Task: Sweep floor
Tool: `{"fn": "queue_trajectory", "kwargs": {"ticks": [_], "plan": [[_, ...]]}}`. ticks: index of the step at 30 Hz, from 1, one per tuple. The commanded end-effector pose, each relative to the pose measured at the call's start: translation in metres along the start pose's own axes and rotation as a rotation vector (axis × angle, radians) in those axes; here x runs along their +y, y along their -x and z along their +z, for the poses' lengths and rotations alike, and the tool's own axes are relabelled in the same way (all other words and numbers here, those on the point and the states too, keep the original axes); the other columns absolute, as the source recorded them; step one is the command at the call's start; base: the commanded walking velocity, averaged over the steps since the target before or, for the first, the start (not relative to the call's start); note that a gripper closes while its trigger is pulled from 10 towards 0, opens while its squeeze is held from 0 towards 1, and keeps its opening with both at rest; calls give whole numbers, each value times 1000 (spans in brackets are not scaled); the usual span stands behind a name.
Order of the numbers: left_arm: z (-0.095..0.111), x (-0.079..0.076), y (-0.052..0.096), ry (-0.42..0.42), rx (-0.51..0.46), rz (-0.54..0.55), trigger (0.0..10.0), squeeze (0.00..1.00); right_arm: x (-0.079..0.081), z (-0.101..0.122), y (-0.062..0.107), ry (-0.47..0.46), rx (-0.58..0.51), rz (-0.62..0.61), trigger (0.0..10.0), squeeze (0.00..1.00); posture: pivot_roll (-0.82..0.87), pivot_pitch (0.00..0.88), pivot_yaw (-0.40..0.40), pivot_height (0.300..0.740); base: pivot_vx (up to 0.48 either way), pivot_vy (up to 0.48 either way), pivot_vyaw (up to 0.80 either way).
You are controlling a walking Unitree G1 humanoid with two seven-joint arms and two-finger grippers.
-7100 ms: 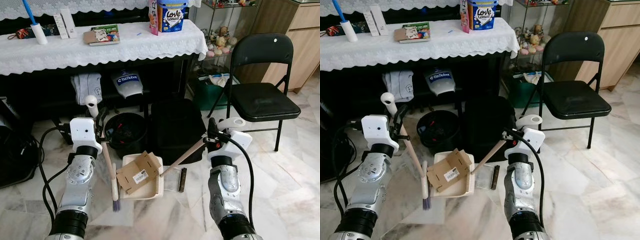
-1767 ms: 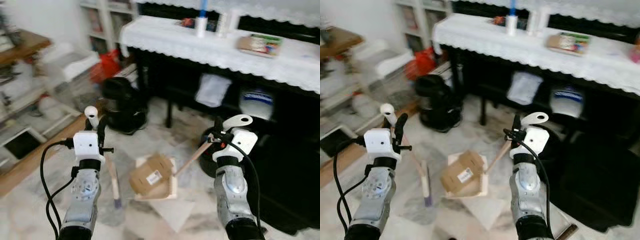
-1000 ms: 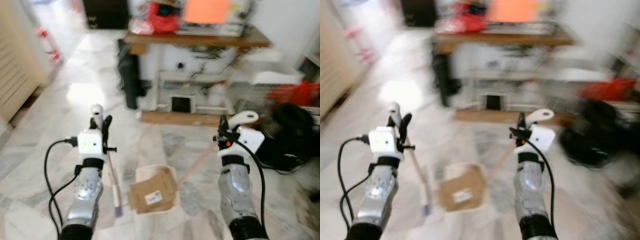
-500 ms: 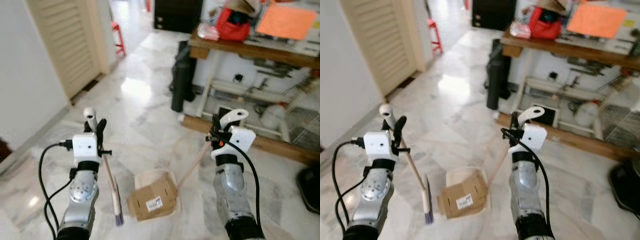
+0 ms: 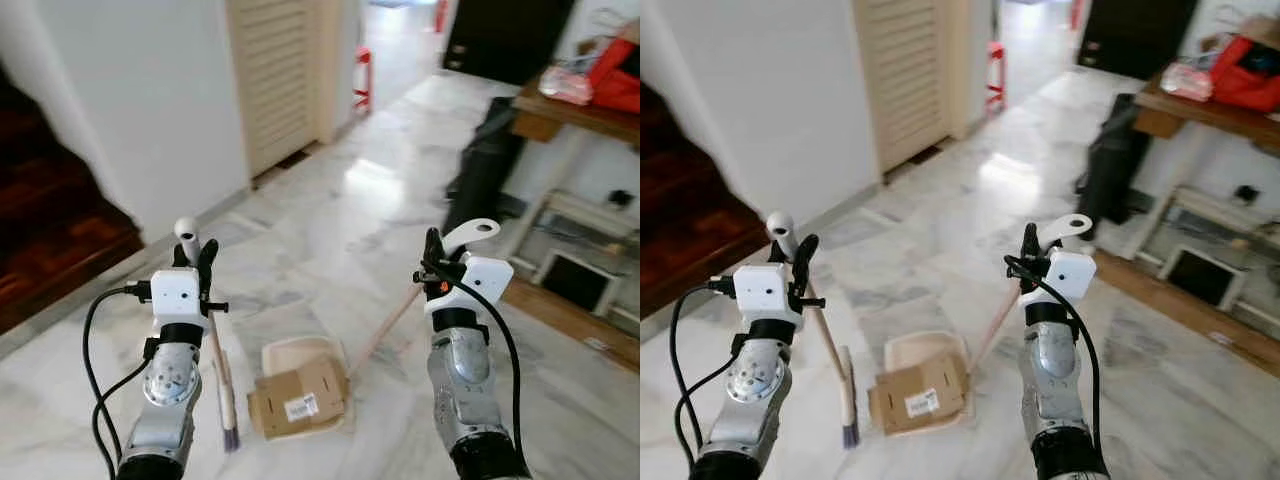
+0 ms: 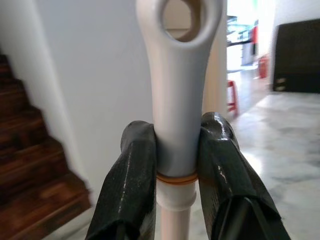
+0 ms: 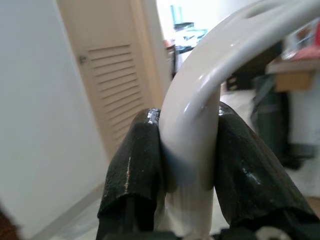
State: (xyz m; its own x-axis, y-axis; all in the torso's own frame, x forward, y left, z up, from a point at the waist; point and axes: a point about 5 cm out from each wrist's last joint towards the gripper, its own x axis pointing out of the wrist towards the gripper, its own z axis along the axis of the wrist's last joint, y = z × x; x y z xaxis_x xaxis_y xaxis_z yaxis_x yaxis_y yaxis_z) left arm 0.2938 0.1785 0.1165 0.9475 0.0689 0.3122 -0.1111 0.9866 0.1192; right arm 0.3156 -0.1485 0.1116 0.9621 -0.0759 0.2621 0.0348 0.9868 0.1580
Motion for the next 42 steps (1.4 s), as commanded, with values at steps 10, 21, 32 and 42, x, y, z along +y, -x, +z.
{"fn": "queue_trajectory", "kwargs": {"ticks": [10,21,32,42], "plan": [[13,1,-6,-19,-65,0,10000,0,-1,6,-3,-31,-26,-18,10000,0,-30,0,-27,740,0,0,560],[14,4,-5,-20,-67,13,10000,0,0,5,-3,-36,-17,-12,10000,0,-26,5,-32,740,0,0,0],[14,4,-4,-21,-60,14,10000,0,-2,7,-3,-13,-28,-19,10000,0,-25,22,-30,740,0,0,91],[13,4,-3,-18,-53,22,10000,0,-3,7,-2,-5,-28,-22,10000,0,-23,23,-34,740,0,0,776]]}}
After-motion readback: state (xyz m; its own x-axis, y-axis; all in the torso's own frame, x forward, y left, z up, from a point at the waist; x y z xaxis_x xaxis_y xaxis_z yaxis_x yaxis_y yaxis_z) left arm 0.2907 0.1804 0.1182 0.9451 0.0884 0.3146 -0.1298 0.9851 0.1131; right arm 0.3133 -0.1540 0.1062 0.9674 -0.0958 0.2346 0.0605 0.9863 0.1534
